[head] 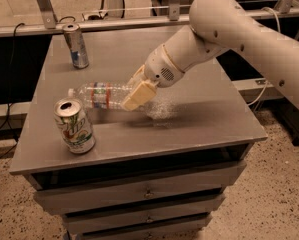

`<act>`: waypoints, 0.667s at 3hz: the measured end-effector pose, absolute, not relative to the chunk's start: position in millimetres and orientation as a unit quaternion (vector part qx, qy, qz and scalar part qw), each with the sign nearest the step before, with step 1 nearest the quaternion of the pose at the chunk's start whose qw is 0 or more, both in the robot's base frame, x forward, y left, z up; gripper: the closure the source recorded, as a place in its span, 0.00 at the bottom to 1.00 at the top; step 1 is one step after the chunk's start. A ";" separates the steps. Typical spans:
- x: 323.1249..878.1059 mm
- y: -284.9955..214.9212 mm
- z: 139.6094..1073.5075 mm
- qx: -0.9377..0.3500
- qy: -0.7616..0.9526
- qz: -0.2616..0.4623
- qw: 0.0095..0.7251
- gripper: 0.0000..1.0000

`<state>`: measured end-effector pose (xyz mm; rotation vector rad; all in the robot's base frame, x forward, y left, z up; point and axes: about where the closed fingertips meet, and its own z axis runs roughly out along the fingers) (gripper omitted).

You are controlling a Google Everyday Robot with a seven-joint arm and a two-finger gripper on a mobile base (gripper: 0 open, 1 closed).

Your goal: Move water bottle near 7up can

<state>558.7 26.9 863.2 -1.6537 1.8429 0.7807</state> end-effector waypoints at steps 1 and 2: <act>550.7 36.0 856.6 -0.620 0.679 0.299 0.254 0.35; 544.1 43.4 849.2 -0.625 0.676 0.308 0.240 0.12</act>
Offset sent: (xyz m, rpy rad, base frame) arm -0.0212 0.0217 -0.0216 -0.0191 0.0794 0.0722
